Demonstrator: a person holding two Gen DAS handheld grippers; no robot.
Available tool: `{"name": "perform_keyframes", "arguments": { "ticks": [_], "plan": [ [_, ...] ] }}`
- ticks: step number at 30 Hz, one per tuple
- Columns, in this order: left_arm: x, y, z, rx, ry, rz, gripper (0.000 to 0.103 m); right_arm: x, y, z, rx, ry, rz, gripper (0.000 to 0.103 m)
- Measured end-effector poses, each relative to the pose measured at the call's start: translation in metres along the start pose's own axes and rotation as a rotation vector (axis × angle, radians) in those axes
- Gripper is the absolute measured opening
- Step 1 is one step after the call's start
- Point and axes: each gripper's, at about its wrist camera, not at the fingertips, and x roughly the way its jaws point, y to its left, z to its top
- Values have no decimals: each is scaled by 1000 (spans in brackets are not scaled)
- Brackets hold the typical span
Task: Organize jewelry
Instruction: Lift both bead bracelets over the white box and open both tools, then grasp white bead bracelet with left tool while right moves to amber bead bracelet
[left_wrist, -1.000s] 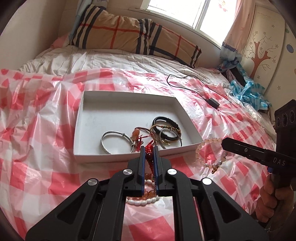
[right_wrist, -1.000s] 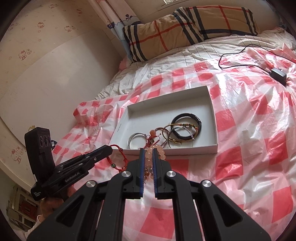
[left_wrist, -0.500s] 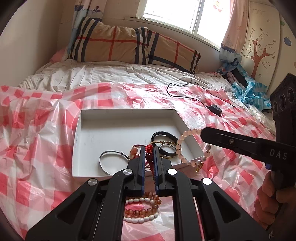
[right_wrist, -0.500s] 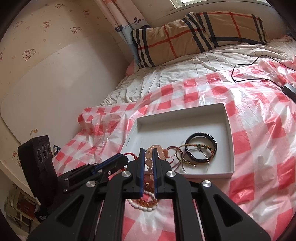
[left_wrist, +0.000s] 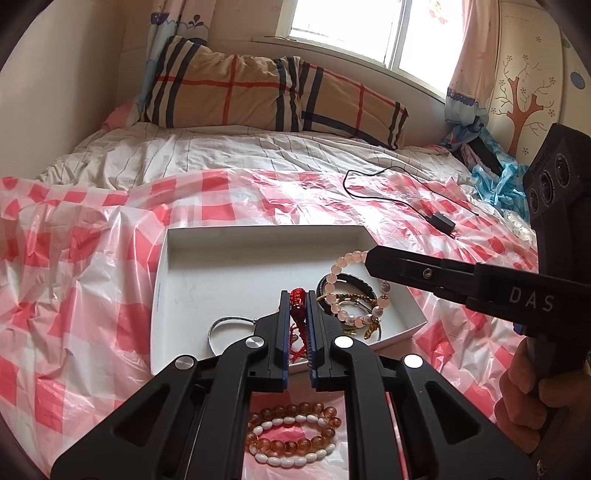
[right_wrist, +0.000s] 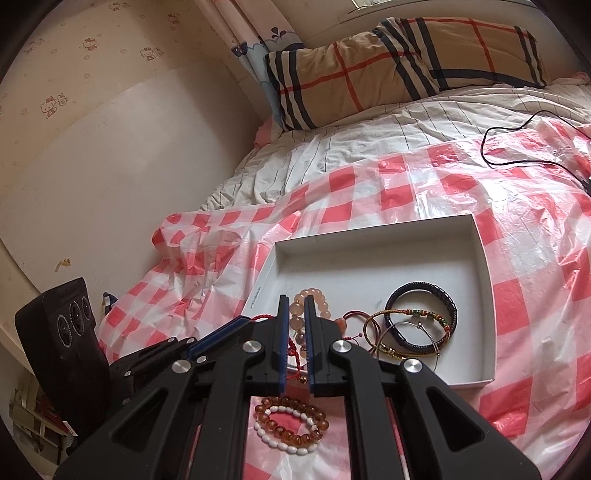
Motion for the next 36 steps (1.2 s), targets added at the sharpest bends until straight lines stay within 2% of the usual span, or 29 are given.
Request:
{"name": "perform_keyframes", "arguments": {
  "ticks": [2, 4, 5, 6, 11, 16, 21, 24, 26, 32, 36],
  "plan": [
    [5, 2, 3, -2, 1, 3, 7, 7, -4, 1, -1, 8, -8, 9],
    [17, 5, 6, -4, 32, 22, 7, 20, -12, 0, -19, 44, -127, 11],
    [22, 7, 5, -13, 47, 38, 8, 25, -19, -2, -7, 55, -189, 21],
    [28, 13, 5, -35, 66, 47, 8, 27, -25, -5, 14, 59, -199, 23],
    [30, 41, -3, -111, 104, 81, 8, 13, -34, -27, 19, 79, -197, 23],
    [13, 58, -8, -164, 111, 95, 9, 20, -28, -56, -13, 185, -148, 23],
    [4, 62, -28, -163, 156, 106, 20, 52, -11, -82, -49, 323, -66, 23],
    [1, 64, -41, -168, 181, 108, 26, 67, -4, -92, -76, 369, -84, 22],
    [0, 66, -47, -175, 191, 107, 28, 67, -2, -93, -80, 360, -90, 12],
    [-5, 66, -57, -165, 204, 121, 31, 34, -7, -88, -38, 267, -87, 12],
    [-2, 55, -61, -111, 228, 104, 32, 1, -22, -85, -11, 215, -144, 12]
  ]
}}
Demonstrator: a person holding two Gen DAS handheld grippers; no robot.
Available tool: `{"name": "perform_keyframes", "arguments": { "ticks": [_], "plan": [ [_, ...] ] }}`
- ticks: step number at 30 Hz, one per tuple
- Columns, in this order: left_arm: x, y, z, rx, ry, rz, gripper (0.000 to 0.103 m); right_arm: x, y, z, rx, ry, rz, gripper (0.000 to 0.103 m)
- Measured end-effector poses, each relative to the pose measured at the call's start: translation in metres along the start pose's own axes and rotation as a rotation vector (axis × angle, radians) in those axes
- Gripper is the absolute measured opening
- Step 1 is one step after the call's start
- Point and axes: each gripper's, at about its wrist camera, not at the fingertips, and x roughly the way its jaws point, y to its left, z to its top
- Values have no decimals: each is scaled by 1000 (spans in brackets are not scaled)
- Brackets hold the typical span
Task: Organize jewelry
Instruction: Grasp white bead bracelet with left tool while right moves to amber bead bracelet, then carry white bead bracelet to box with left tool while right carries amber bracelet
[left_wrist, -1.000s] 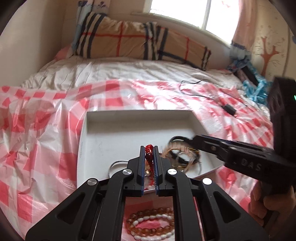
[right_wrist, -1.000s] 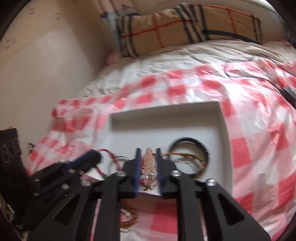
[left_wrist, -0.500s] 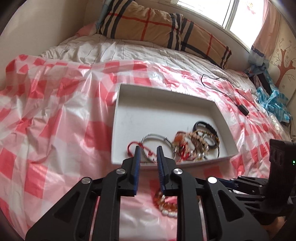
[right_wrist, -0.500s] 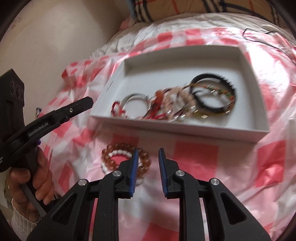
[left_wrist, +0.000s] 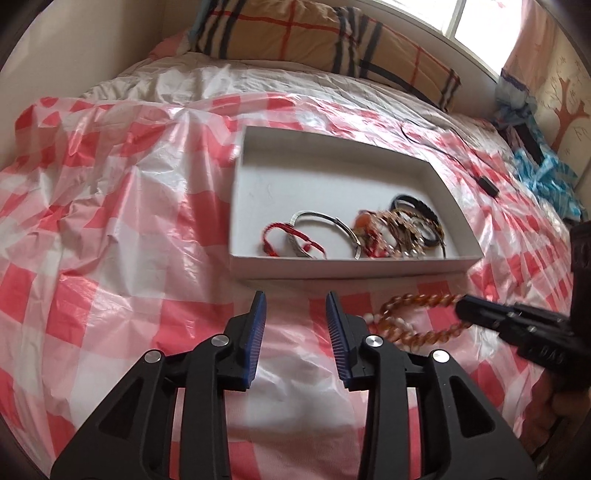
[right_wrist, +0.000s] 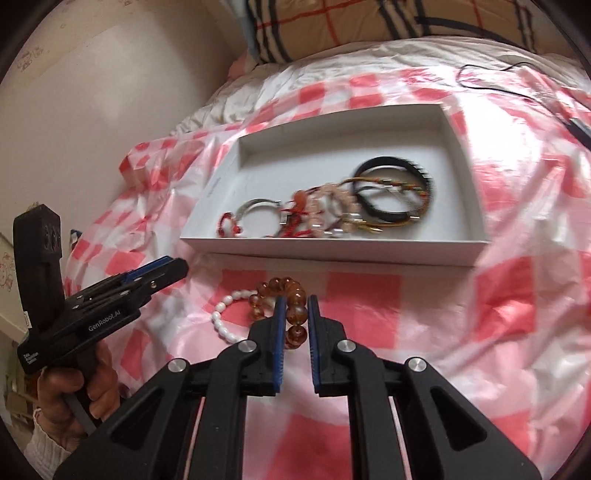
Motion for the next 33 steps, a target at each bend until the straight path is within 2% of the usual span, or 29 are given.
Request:
{"name": "perform_keyframes", "arguments": {
  "ticks": [5, 7, 10, 11, 12, 14, 15, 18, 23, 27, 33],
  "plan": [
    [20, -36, -3, 145, 62, -3, 39, -13, -37, -14, 52, 29, -83, 12],
    [30, -48, -5, 192, 91, 11, 40, -11, -50, -19, 68, 61, -91, 13],
    [48, -62, -11, 250, 140, 57, 40, -5, -57, -20, 71, 80, -96, 25],
    [50, -66, -14, 272, 135, 75, 36, -3, -56, -20, 57, 81, -101, 28],
    [49, -70, -17, 287, 138, 58, 19, 1, -51, -20, 22, 83, -127, 28],
    [46, -75, -20, 311, 146, 38, 7, 7, -42, -22, -34, 86, -167, 27],
    [44, -77, -22, 320, 143, 35, 7, 8, -36, -23, -61, 90, -173, 15],
    [32, -74, -22, 271, 139, -51, 7, 4, -32, -24, -47, 89, -111, 12],
    [-5, -67, -12, 168, 49, -189, 7, -23, -42, -26, 92, 11, 42, 12],
    [-25, -65, -4, 127, 2, -238, 7, -50, -44, -17, 143, -62, 113, 12],
    [-46, -62, 11, 97, -49, -268, 7, -66, -26, 5, 126, -129, 133, 12]
  ]
}}
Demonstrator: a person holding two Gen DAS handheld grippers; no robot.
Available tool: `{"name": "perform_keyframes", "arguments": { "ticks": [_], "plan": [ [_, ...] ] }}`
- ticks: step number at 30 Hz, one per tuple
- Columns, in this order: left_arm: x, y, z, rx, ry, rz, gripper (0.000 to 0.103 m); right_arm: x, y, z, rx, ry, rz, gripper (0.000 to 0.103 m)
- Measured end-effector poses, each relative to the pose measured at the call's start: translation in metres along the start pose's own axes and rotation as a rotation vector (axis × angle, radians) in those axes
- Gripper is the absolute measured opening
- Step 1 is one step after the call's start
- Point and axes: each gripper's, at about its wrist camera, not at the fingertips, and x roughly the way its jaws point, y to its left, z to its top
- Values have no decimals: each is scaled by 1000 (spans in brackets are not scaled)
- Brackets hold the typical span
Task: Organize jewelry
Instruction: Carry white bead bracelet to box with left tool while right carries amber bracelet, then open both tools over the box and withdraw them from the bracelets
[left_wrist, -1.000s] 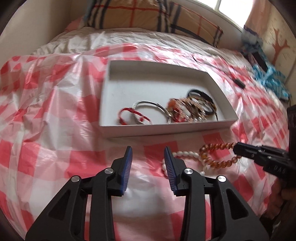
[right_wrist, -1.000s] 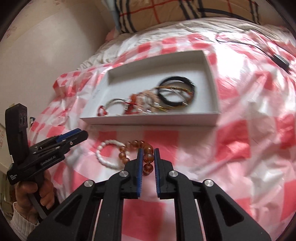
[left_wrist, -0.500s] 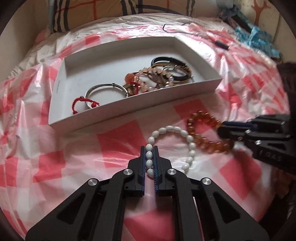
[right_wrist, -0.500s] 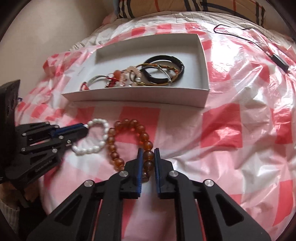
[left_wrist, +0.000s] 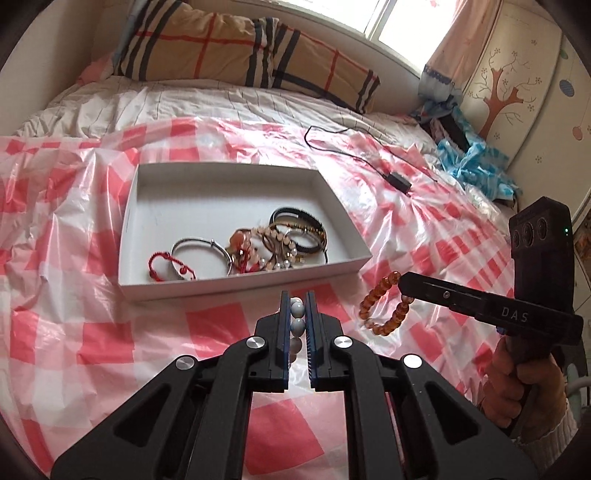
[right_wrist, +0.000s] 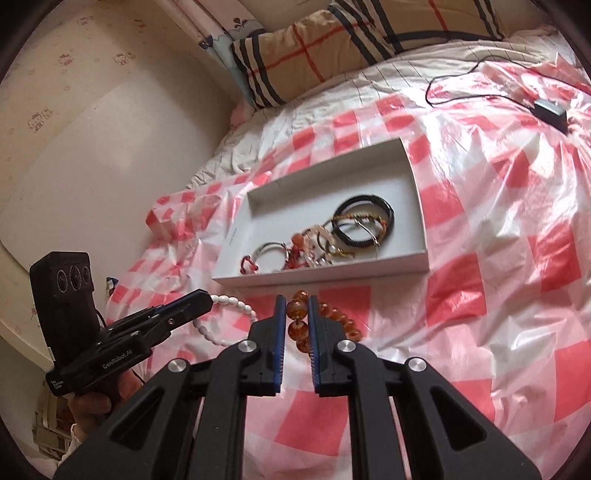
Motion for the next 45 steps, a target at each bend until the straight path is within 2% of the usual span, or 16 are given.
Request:
{"name": "perform_keyframes", "arguments": {
  "ticks": [11, 19, 20, 23, 25, 28, 30, 31, 33, 37, 39, 40, 42, 45],
  "plan": [
    [3, 0, 31, 0, -51, -16, 7, 5, 20, 31, -40, -49, 22, 12],
    [25, 7, 63, -18, -96, -25, 7, 32, 23, 66, -65, -71, 46, 12],
    [32, 10, 67, -19, -101, -4, 7, 37, 22, 70, -73, -72, 29, 12],
    [60, 23, 74, -36, -58, 104, 7, 62, 9, 78, -92, -48, -147, 13],
    [69, 28, 72, -27, -33, 161, 8, 68, -3, 77, -51, -39, -186, 14],
    [68, 28, 64, -5, -23, 222, 19, 59, -4, 66, -76, -63, -225, 30],
    [63, 27, 57, 3, -17, 253, 34, 50, 1, 55, -97, -71, -249, 37],
    [58, 24, 51, 16, -18, 279, 38, 47, 3, 50, -105, -71, -258, 38],
    [46, 16, 44, 36, -22, 317, 51, 37, 10, 38, -125, -79, -282, 52],
    [11, -3, 29, 43, -49, 343, 62, 8, 30, 13, -158, -109, -311, 58],
    [-11, -16, 20, 43, -74, 352, 72, -10, 41, 2, -166, -133, -323, 62],
    [-21, -23, 16, 45, -85, 349, 74, -19, 47, -3, -176, -144, -331, 63],
    [-40, -36, 8, 55, -106, 350, 81, -39, 57, -14, -196, -169, -344, 71],
    [-67, -55, -5, 76, -137, 358, 86, -66, 76, -31, -230, -201, -359, 74]
  ]
}}
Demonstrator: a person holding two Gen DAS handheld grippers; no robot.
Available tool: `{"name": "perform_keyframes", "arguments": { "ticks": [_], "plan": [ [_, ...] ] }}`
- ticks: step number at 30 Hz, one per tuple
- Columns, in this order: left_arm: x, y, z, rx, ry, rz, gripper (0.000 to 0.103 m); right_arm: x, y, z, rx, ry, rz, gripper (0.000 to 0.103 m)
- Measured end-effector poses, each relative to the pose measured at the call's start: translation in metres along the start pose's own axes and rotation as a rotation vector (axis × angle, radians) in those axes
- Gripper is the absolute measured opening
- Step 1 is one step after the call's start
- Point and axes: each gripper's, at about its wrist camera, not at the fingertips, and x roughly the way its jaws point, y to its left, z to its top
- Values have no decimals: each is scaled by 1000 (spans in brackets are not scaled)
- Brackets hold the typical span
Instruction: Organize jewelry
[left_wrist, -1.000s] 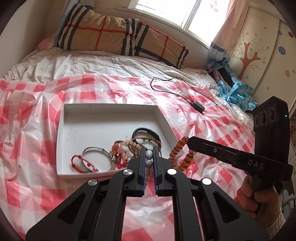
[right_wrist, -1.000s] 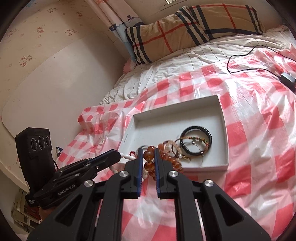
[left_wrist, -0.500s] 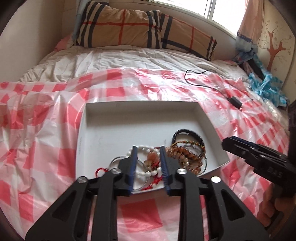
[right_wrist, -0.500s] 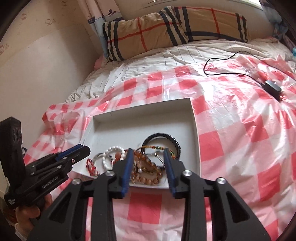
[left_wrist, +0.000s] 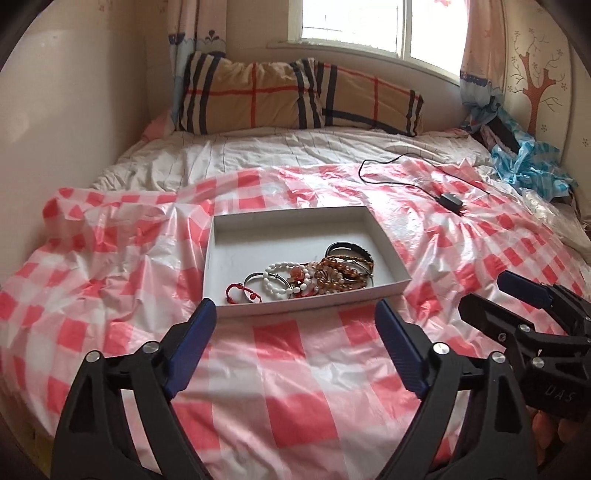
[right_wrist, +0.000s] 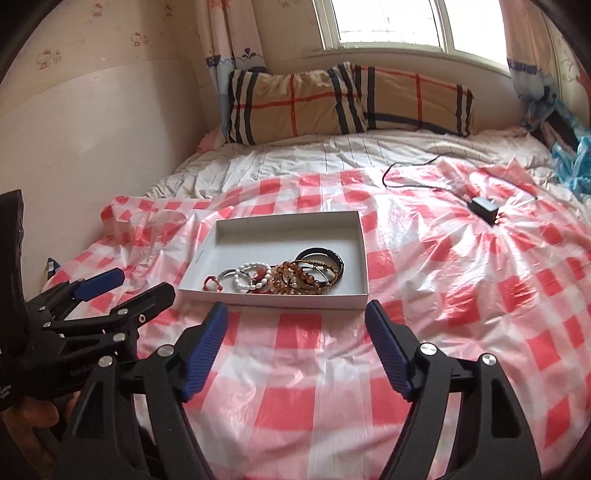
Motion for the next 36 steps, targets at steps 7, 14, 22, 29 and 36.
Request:
{"name": "perform_keyframes", "arguments": {
  "ticks": [7, 14, 22, 29, 36],
  "plan": [
    [-73, -8, -24, -12, -65, 6, 93, -62, 13, -21, -12, -59, -15, 87],
    [-124, -15, -53, 2, -102, 9, 95, -120, 22, -49, -31, -117, -53, 92],
    [-163, -12, -100, 0, -106, 47, 95, -167, 34, -95, -35, -169, -73, 96],
    [-182, -1, -128, -36, -96, 65, 95, -177, 40, -133, -21, -145, -71, 96],
    [-186, -7, -146, -10, -73, 62, 95, -174, 50, -158, -29, -98, -55, 96]
  ]
}}
